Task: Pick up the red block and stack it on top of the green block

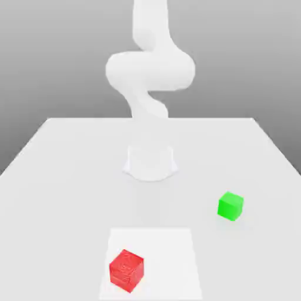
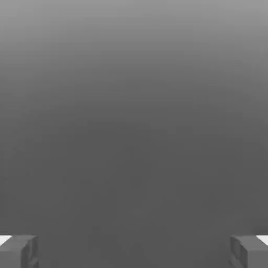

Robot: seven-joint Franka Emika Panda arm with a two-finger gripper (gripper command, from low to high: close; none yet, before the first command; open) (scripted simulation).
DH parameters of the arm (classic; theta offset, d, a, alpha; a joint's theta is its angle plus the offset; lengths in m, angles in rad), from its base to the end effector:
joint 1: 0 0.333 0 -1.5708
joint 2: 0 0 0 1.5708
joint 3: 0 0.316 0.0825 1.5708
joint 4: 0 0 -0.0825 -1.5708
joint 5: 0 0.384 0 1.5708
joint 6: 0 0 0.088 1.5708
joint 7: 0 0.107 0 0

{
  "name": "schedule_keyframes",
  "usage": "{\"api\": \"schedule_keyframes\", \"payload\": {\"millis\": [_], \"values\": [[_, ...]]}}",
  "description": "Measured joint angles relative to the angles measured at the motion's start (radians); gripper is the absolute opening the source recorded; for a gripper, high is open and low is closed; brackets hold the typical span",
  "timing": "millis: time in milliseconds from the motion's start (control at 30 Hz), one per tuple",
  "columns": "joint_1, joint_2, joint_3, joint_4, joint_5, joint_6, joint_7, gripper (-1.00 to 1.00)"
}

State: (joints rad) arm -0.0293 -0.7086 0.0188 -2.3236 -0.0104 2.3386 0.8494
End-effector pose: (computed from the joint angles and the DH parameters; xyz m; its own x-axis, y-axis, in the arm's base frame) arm 0.3811 -0.0018 0.6701 0.4842 -0.7479 0.4541 -0.5725 -0.6632 -0.4820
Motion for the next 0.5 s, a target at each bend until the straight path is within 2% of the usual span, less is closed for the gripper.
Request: {"api": "schedule_keyframes", "payload": {"millis": [500], "values": [[-0.119,0.551,0.051,-0.142,-0.067,0.233,0.300,0.00]]}}
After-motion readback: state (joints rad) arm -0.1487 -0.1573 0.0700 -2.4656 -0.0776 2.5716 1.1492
